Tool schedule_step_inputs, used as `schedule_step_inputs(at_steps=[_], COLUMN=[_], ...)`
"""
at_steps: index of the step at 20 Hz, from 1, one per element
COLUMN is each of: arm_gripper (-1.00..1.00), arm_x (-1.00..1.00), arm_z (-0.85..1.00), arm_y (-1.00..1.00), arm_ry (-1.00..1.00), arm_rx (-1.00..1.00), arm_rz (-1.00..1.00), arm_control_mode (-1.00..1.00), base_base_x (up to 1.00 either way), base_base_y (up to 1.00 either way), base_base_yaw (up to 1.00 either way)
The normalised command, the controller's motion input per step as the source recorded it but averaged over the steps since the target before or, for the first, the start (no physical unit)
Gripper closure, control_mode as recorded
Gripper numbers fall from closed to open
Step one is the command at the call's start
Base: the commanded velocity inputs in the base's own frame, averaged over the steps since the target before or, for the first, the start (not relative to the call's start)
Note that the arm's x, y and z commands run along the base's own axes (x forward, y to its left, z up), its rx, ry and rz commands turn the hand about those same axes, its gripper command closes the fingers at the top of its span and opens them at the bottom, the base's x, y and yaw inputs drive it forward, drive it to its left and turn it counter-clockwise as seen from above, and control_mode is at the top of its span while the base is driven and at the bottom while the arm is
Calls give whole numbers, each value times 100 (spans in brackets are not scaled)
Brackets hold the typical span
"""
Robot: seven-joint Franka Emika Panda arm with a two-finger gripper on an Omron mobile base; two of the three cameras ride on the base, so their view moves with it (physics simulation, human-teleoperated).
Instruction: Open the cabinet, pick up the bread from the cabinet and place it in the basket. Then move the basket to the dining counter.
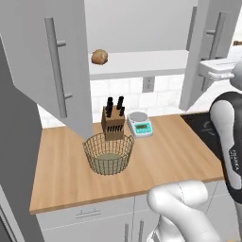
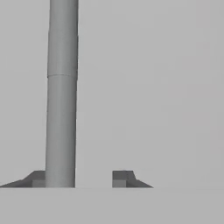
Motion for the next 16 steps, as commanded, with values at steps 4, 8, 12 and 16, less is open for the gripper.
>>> schedule_step_inputs(at_steps=[4, 8, 12, 16], arm_gripper=[100, 100, 100, 100], arm_x=[-58, -50, -22, -1], arm_z=[0, 0, -3, -13], arm_y=[-100, -100, -100, -100], arm_ry=[0, 0, 0, 2], arm_rx=[0, 0, 0, 0], arm_rz=[-3, -5, -13, -22], arm_control_mode=[-100, -100, -100, -100], base_base_x=[0, 0, 0, 0], base_base_y=[0, 0, 0, 0], base_base_yaw=[0, 0, 0, 0])
